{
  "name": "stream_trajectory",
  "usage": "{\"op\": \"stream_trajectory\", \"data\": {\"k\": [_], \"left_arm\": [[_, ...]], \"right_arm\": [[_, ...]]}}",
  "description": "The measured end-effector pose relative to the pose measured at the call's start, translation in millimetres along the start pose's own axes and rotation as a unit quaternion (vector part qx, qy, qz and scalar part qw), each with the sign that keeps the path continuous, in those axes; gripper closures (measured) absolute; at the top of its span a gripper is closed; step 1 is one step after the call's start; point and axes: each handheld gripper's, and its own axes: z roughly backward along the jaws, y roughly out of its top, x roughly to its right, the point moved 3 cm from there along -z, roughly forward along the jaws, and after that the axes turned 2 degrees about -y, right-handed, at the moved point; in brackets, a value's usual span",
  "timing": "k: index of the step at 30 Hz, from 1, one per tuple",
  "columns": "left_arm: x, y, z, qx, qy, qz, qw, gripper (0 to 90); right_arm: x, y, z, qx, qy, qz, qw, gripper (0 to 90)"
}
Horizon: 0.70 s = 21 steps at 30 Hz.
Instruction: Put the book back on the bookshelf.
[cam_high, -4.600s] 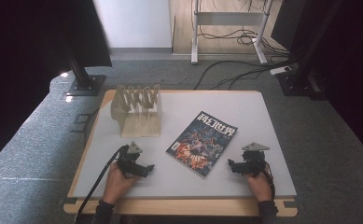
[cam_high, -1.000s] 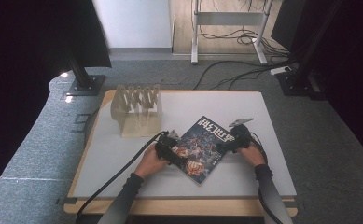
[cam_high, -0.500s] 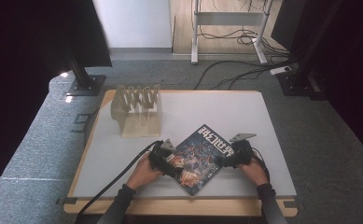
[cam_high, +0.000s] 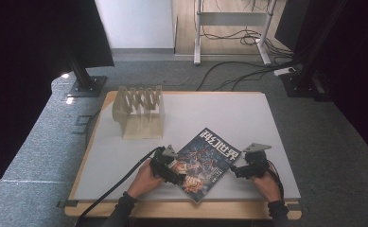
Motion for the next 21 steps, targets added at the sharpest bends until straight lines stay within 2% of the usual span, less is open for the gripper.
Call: {"op": "stream_trajectory", "data": {"k": [3,5,10,13,17,21], "left_arm": [[7.0,-2.7,1.3,-0.002,-0.003,-0.006,1.0,0.0],[10.2,-3.8,1.8,-0.003,-0.005,-0.009,0.9999,0.0],[6.7,-6.4,7.0,-0.015,-0.016,-0.027,0.9994,0.0],[-2.5,-9.0,12.7,-0.017,-0.001,-0.026,0.9995,0.0],[-21.8,-14.8,24.1,-0.014,0.035,-0.017,0.9991,0.0],[-40.8,-23.1,34.4,-0.006,0.06,0.008,0.9982,0.0]], "right_arm": [[-0.7,-6.4,-3.9,-0.01,-0.001,0.001,0.9999,3.6],[-0.9,-6.9,-5.2,-0.008,-0.001,0.001,1.0,2.0],[-0.5,-4.4,-8.6,-0.012,-0.006,0.001,0.9999,0.0],[0.5,-4.1,-9.4,-0.006,-0.005,-0.006,0.9999,0.0],[2.0,-2.4,-12.3,-0.002,-0.008,-0.01,0.9999,0.0],[3.1,0.9,-15.0,-0.004,-0.012,-0.01,0.9999,0.0]]}}
